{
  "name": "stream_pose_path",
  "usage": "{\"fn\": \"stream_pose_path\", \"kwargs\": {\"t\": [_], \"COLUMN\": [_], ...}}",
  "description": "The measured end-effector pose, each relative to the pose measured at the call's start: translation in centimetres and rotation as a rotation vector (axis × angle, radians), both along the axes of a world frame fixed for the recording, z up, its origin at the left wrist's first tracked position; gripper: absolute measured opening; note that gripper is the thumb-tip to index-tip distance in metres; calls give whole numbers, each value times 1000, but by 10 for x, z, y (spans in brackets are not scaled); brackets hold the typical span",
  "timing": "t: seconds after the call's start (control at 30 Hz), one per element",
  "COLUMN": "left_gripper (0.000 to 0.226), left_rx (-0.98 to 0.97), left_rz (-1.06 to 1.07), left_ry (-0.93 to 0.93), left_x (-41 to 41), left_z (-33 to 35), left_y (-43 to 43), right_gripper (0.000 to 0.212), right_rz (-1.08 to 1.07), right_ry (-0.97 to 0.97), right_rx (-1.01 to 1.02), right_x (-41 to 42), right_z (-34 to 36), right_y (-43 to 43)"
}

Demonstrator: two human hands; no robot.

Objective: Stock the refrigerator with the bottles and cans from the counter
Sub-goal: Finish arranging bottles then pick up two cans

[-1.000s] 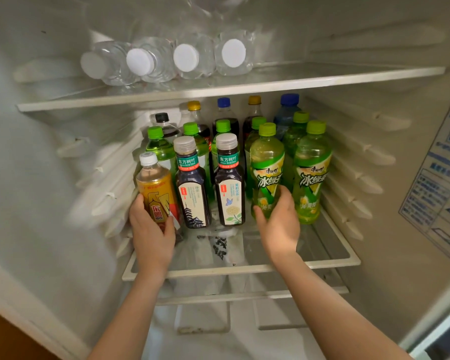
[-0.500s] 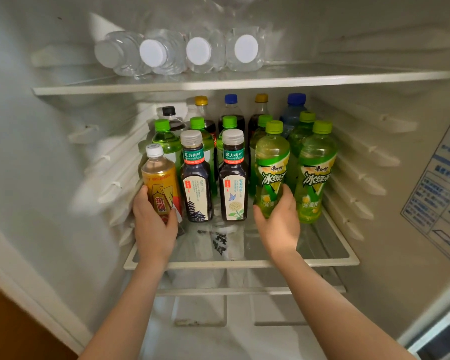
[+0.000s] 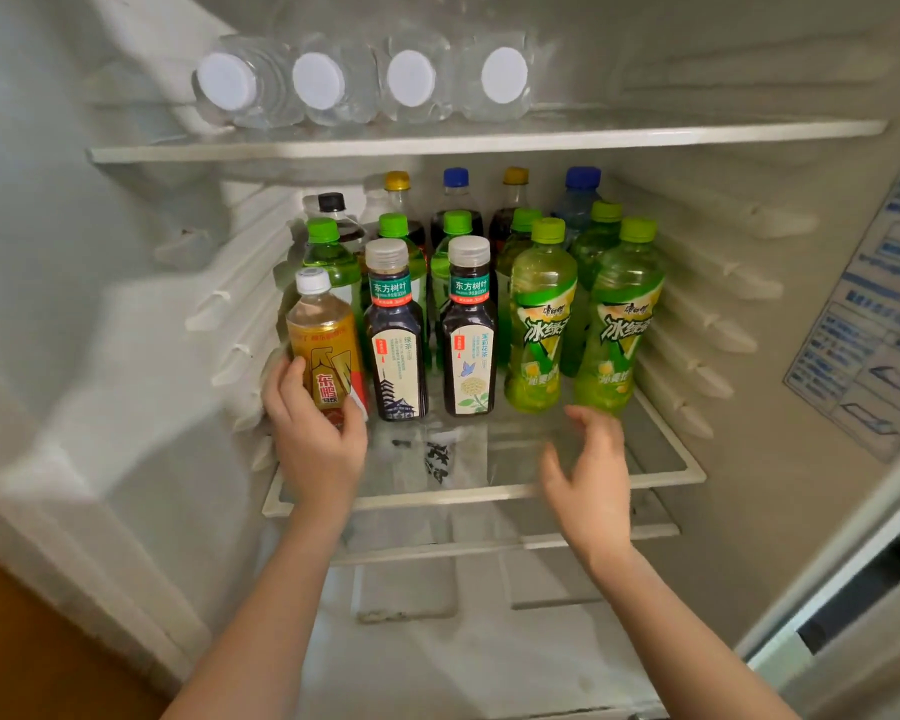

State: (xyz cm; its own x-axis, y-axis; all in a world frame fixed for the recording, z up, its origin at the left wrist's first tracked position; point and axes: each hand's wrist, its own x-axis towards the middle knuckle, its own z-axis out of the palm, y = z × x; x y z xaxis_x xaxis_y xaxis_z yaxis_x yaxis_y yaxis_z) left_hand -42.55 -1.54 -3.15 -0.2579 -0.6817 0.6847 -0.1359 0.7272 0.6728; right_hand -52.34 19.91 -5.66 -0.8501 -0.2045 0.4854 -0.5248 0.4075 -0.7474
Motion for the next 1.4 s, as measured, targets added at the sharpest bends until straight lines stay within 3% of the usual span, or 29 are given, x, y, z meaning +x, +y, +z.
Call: {"fn": "stream_pose_path", "kwargs": {"t": [0.13,0.33,0.43,0.53,0.67,0.83,0.97,1.1,1.23,1.3,1.4], "left_gripper": [47,37,35,32,34,46,48,32,26,11,18], "left_rx": [-27,-133,-65,18,53,-84,-193,-375,-584,-750,-942], "left_rz": [-108,-450,-654,-950,-1275,-1436,-1466,-1503,-1539,-1561,-1550], "left_ry": [138,-20,-97,-343,-946,-1605,-1978,-2146,-2168,-2158,-2111], "left_x": [20,68,85,104,143,203,247,284,317,334,366], "left_z": [-17,-83,-113,-145,-198,-255,-281,-293,-305,-308,-311], "left_y": [29,107,149,198,255,296,319,355,412,446,502], "right_gripper": [35,23,21,21,21,28,32,32,29,30,32], "right_rz": [-13,-106,-238,-440,-632,-918,-1112,-1242,-1322,-1352,-1374], "right_ry": [39,-89,-230,-467,-811,-1211,-1435,-1584,-1626,-1636,-1656], "right_rx": [61,252,311,326,360,217,96,-52,-206,-277,-352], "right_x": [38,124,186,259,365,494,590,669,735,767,820], "right_z": [-5,-39,-71,-112,-164,-217,-243,-255,-260,-262,-265], "right_y": [32,119,173,228,285,320,323,322,338,354,384]}}
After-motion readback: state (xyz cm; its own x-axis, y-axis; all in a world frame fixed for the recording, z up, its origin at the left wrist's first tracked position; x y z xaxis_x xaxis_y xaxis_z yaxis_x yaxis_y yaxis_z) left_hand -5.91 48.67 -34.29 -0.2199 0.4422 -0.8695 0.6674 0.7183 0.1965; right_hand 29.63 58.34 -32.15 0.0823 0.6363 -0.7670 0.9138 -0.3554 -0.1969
